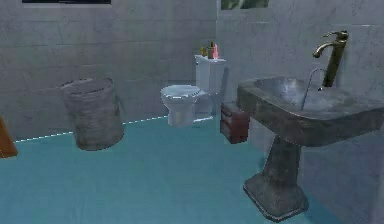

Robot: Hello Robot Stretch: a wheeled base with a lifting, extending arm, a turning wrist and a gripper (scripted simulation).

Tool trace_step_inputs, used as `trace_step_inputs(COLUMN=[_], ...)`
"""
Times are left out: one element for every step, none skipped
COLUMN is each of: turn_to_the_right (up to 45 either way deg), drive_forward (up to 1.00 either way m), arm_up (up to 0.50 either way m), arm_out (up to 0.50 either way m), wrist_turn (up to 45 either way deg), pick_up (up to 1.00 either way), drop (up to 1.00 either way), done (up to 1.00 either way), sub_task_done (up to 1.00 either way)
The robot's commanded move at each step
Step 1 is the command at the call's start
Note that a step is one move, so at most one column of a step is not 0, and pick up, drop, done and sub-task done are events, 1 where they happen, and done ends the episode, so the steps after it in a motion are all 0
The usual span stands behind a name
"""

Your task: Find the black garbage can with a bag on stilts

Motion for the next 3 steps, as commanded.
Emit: trace_step_inputs(turn_to_the_right=[0.0,-45.0,-42.0], drive_forward=[0.35,0.0,0.0], arm_up=[0.0,0.0,0.0], arm_out=[0.0,0.0,0.0], wrist_turn=[0.0,0.0,0.0], pick_up=[0.0,0.0,0.0], drop=[0.0,0.0,0.0], done=[0.0,0.0,0.0], sub_task_done=[0.0,0.0,0.0])
